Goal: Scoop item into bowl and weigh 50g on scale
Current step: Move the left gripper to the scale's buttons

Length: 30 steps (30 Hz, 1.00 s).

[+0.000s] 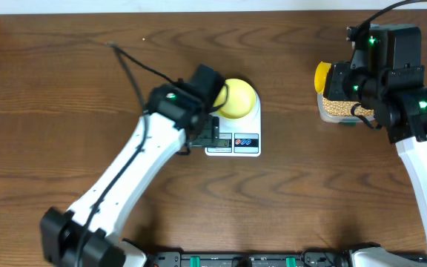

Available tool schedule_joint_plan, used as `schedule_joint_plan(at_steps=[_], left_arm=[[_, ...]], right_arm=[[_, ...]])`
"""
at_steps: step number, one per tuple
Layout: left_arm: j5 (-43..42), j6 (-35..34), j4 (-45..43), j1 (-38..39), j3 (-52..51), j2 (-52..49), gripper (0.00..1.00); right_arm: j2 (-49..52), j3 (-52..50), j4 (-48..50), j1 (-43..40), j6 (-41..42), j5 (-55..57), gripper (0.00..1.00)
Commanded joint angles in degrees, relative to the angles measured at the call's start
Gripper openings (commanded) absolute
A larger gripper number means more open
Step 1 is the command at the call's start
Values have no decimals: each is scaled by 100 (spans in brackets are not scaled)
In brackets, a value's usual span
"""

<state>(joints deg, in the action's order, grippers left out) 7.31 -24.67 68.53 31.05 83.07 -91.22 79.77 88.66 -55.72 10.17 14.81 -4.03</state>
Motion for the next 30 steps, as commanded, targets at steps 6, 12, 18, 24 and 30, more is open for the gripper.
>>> schedule_joint_plan(at_steps=[6, 12, 18, 24, 30], left_arm=[[713, -1027, -199, 627, 42, -682, 93], [715, -1145, -442, 1012, -4, -922, 93], [715, -1252, -907, 1191, -199, -966, 93], [715, -1506, -1207, 1189, -446, -975, 93], [715, -1508, -1582, 1189, -732, -975, 93]], right_arm=[[-26, 83, -4, 0, -50, 68, 1], [-26, 79, -4, 0, -52, 68, 1], [-26, 76, -50, 0, -52, 68, 1], [-26, 50, -68, 0, -55, 68, 1], [-26, 46, -70, 0, -55, 68, 1]])
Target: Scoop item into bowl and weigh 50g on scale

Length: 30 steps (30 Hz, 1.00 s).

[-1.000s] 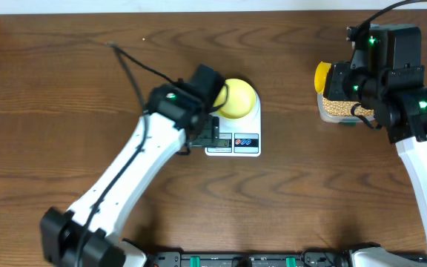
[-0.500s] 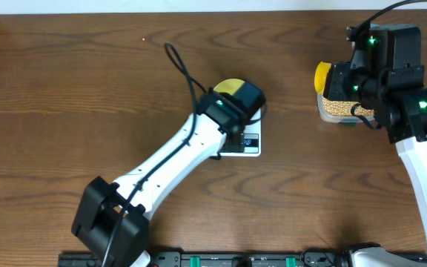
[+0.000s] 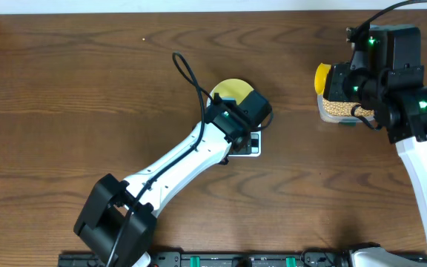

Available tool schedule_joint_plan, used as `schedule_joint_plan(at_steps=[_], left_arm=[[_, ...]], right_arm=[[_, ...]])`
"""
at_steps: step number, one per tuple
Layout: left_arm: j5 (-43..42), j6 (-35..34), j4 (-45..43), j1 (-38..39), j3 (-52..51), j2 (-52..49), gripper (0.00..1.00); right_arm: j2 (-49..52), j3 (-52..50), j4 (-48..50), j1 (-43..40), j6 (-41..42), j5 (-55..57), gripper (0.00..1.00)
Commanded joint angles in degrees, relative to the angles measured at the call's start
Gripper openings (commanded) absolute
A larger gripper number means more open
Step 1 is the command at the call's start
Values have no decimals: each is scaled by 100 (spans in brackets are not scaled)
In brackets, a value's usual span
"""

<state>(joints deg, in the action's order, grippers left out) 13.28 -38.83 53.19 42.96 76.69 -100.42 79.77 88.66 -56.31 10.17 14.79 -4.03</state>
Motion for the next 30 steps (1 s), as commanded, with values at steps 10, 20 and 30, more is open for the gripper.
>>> schedule_joint_plan(at_steps=[10, 20, 30], left_arm=[[120, -87, -341, -2, -111, -114, 93], [122, -87, -490, -2, -114, -481, 93], [275, -92, -697, -2, -114, -726, 93]], right_arm=[[-26, 46, -9, 0, -52, 68, 1], [-26, 46, -4, 0, -52, 68, 1], [-26, 46, -7, 0, -52, 68, 1]])
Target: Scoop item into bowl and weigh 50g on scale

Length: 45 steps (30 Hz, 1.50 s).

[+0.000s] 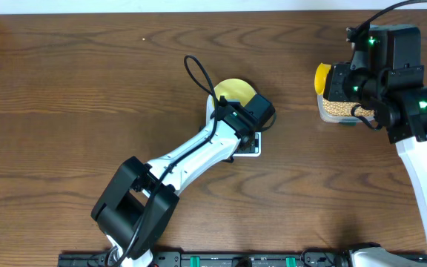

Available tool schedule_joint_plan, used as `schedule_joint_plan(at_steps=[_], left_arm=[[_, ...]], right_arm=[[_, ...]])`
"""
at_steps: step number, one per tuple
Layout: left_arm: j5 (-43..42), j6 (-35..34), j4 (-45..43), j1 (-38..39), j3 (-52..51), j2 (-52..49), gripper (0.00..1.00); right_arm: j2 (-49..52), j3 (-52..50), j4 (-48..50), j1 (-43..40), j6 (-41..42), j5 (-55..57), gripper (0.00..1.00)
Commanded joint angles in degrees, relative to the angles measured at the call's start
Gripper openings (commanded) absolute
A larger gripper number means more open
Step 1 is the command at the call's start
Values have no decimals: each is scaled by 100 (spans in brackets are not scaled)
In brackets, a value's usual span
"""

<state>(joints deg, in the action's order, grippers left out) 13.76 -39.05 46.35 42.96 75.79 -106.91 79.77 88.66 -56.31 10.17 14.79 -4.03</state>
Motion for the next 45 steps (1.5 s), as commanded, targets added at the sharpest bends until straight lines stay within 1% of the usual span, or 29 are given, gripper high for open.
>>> schedule_joint_plan(at_steps=[1, 9, 15, 26, 45], left_arm=[[243, -68, -31, -2, -24, -79, 93], [245, -68, -85, -2, -48, -136, 93], [243, -68, -365, -2, -225, -229, 93], [245, -66, -540, -2, -245, -240, 93], [389, -72, -621, -2, -348, -243, 93]], right_arm=[[-26, 46, -9, 0, -52, 70, 1], [-26, 46, -9, 0, -52, 68, 1], [-26, 46, -4, 0, -52, 68, 1], [-26, 46, -4, 0, -55, 68, 1], [-26, 46, -7, 0, -52, 68, 1]])
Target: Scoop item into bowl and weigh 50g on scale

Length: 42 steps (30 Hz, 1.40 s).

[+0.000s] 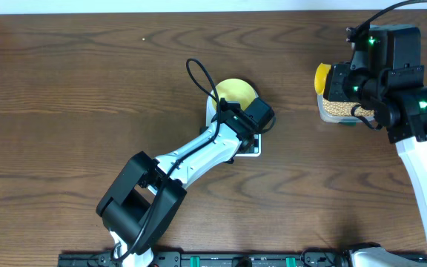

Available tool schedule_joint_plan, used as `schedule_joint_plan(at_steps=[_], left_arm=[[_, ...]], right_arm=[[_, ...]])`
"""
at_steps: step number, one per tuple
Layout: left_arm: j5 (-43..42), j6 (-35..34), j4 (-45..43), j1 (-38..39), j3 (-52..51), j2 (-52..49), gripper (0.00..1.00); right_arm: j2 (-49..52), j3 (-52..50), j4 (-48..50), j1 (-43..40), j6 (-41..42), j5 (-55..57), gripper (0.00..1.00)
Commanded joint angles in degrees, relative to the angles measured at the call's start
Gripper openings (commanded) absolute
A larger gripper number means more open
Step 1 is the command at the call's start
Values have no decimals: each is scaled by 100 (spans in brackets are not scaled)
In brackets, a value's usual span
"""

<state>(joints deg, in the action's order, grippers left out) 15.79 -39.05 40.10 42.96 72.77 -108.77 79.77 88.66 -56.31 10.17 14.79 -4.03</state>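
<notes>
A yellow bowl [232,90] stands on the white kitchen scale [253,149], which is mostly covered by my left arm. My left gripper [256,119] hangs over the scale's front right part, next to the bowl. Its fingers are hidden under the wrist. At the right, a clear container of tan beans [333,110] stands on the table. My right gripper [338,83] hovers over it, shut on a yellow scoop [322,78] at the container's left rim.
The brown wooden table [87,81] carries only the scale and the container. A black cable [199,78] loops up from the left wrist beside the bowl. The arm bases sit along the front edge.
My left arm has shifted slightly, its elbow a bit farther right, while the gripper stays over the scale's front. The right arm, scoop and container have not moved.
At first my left gripper was at the scale's left front, by the display, with the bowl in full view. Then it was over the scale's right side, covering part of the bowl, and it has stayed there. The right gripper held still over the bean container throughout.
</notes>
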Motion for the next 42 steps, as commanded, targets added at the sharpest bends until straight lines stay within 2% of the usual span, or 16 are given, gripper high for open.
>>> schedule_joint_plan(at_steps=[1, 42], left_arm=[[188, -72, 4, -2, -46, -59, 93], [297, -68, -188, -2, -109, -247, 93]], right_arm=[[-26, 46, -7, 0, -52, 68, 1], [-26, 46, -31, 0, -52, 68, 1]])
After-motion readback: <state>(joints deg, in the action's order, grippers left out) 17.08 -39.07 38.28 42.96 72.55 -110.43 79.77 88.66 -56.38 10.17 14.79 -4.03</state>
